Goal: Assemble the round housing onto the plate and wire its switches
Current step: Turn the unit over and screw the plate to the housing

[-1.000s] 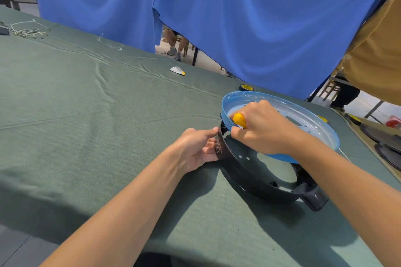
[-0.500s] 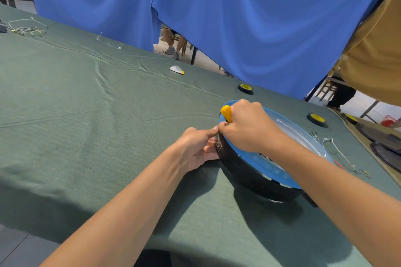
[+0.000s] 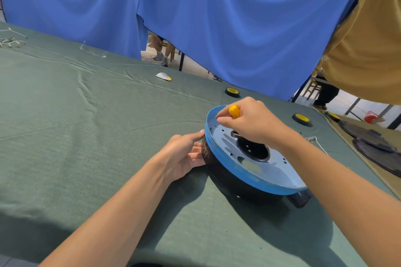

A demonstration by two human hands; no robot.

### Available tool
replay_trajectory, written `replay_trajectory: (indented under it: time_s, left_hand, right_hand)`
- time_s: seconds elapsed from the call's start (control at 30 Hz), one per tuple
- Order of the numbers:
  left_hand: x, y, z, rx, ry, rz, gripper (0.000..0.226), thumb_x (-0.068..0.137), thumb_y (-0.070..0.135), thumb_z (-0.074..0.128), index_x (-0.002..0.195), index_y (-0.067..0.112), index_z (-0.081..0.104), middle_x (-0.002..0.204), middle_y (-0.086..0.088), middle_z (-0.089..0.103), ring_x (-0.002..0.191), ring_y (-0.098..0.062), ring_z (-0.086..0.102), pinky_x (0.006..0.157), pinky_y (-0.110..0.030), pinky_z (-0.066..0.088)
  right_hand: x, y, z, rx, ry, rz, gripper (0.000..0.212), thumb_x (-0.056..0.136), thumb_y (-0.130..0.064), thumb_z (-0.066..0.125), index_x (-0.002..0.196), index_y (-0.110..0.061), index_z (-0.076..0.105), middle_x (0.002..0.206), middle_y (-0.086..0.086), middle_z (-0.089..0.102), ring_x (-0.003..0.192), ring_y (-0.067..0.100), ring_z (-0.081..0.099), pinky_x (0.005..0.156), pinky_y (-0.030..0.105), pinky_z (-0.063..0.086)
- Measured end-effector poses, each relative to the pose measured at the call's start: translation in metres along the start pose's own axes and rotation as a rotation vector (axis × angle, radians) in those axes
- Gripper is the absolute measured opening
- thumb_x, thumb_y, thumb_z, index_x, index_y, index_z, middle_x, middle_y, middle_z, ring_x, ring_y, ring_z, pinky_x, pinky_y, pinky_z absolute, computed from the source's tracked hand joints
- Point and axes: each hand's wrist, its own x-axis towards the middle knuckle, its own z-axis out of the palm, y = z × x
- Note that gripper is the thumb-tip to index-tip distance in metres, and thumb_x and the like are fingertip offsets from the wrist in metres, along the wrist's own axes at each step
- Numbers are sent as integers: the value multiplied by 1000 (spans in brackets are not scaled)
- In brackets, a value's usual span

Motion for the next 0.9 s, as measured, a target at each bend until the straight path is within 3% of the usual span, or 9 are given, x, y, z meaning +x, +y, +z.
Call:
replay_trajectory:
  time_s: [0.1,0.27,0.43,0.53,0.6,0.73,0.8,0.9]
  left_hand:
    - [1,0,0,4,-7,-3,29,94,23,68,92,-6,70,75,-18,72,66,-27,72,56,-33,58]
    - [-1,0,0,-3,-23,0,34,93,24,68,100,-9,67,83,-21,72,67,-28,73,56,-32,58]
    - [-2,1,1,14,-20,-30,70,80,56,72,105,-10,64,95,-23,74,77,-30,75,58,-33,59]
    - [-1,2,1,61,-30,-12,79,65,61,80,106,-5,67,98,-23,74,84,-31,75,63,-34,60]
    - [0,2,1,67,-18,-14,76,65,58,82,105,-5,67,96,-23,74,81,-31,74,63,-34,60]
    - [2,1,0,54,-14,-41,70,70,54,81,101,-7,64,89,-21,73,74,-29,73,60,-33,59]
    - [1,2,0,52,-18,-41,74,63,54,83,99,-7,64,84,-20,73,71,-28,72,59,-33,59]
    - [2,1,0,67,-33,-30,72,65,57,82,100,-5,67,82,-18,73,71,-27,72,60,-31,58]
  right_hand:
    - [4,6,6,-36,-72,-80,16,89,-30,69,100,-21,78,75,-12,67,65,-2,57,51,7,38]
    - [17,6,18,-65,-92,-104,17,87,-28,72,101,-20,78,89,1,73,79,16,63,70,33,56]
    - [26,10,28,-72,-87,-75,14,86,-22,72,95,-13,76,89,9,70,81,25,64,76,41,57]
    - [28,13,37,-88,-30,-7,23,85,-31,72,95,-11,72,91,13,67,82,29,62,74,43,55]
    - [28,14,41,-82,-18,16,24,85,-33,71,91,-9,70,88,13,65,81,29,62,69,41,53]
    - [19,8,31,-95,-7,-15,37,92,-38,62,66,-14,55,65,7,51,66,23,52,53,34,38]
    - [11,4,14,-45,19,-64,47,92,-48,59,70,-7,66,60,13,56,59,20,48,53,35,40]
    - [-10,-3,-6,-101,-147,-145,61,82,-66,58,72,-8,70,51,5,53,49,13,42,46,27,36]
